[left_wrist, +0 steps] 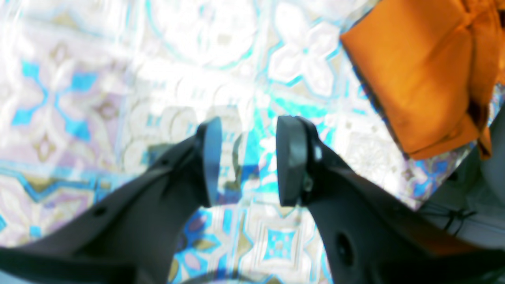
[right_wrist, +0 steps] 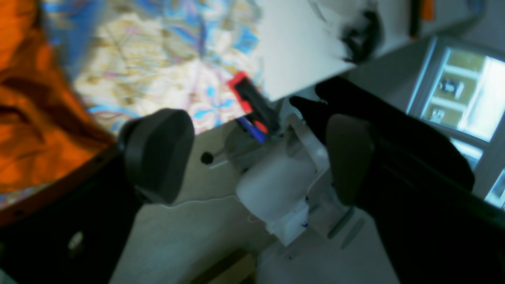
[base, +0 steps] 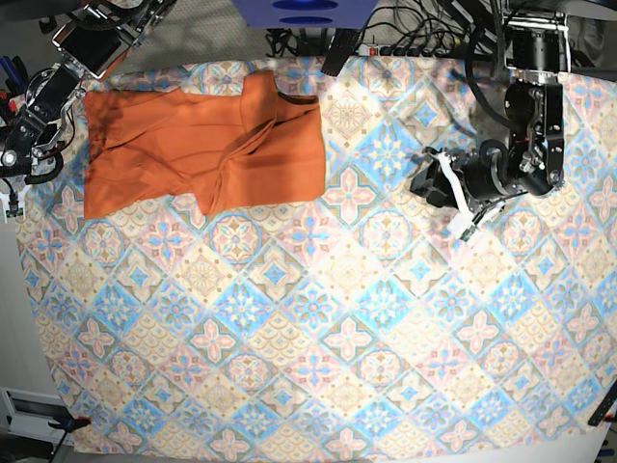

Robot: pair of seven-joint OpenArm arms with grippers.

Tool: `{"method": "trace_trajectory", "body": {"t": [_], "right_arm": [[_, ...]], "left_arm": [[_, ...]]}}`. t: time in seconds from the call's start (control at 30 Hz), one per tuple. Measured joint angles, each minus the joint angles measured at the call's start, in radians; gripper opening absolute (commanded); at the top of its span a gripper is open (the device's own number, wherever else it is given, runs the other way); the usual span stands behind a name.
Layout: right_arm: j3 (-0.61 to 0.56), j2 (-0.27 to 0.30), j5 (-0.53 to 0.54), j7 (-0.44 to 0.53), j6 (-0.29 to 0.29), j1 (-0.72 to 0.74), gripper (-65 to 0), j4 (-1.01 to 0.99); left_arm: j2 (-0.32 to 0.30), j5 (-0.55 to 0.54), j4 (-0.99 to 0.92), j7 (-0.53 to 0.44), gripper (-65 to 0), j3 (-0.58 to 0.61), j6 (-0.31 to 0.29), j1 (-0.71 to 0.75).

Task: Fold the T-shirt properly

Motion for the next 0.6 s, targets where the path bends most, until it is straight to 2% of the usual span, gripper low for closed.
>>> {"method": "trace_trajectory", "body": {"t": [0.3,0.5,0.6], "right_arm": [[0.000,0.000,0.000,0.002,-0.001,0.041,-11.2,-0.231],[-0.063,-0.017,-0.014,-0.011,-0.001,0.024,-11.2,-0.246],[-0.082,-0.049,-0.005,0.018,0.000,0.030,-11.2,-0.246]], "left_arm": [[0.002,-0.004,0.000,-0.003,-43.7,0.005,-0.001,-0.001],[0.003,-0.006,0.000,-0.004,-43.7,0.005,-0.001,-0.003],[0.003,-0.006,0.000,-0.004,-43.7,0.005,-0.001,-0.003]]}}
